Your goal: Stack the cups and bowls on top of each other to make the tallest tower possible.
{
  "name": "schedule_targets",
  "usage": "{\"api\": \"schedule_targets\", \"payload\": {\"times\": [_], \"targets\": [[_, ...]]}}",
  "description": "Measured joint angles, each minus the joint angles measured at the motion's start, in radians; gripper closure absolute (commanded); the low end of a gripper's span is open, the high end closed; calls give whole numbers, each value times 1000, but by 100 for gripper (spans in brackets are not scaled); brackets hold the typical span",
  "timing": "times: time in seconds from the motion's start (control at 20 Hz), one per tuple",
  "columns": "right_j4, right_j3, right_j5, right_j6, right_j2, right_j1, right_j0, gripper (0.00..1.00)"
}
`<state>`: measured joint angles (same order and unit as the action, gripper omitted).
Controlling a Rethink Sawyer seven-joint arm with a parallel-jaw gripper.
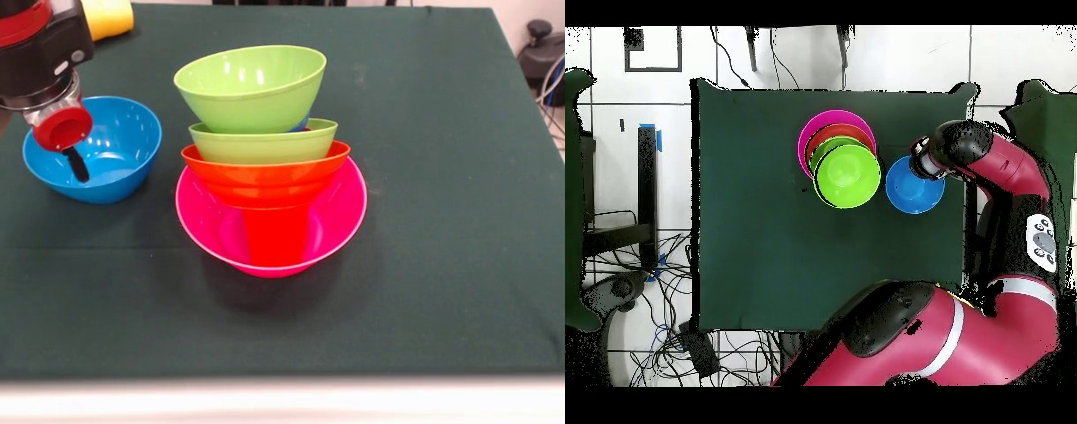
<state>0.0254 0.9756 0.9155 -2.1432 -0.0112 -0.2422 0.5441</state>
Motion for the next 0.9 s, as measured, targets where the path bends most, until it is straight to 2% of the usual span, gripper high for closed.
{"api": "schedule_targets", "payload": {"times": [0.9], "targets": [[-3, -17, 0, 0, 0, 43, -7, 0]]}}
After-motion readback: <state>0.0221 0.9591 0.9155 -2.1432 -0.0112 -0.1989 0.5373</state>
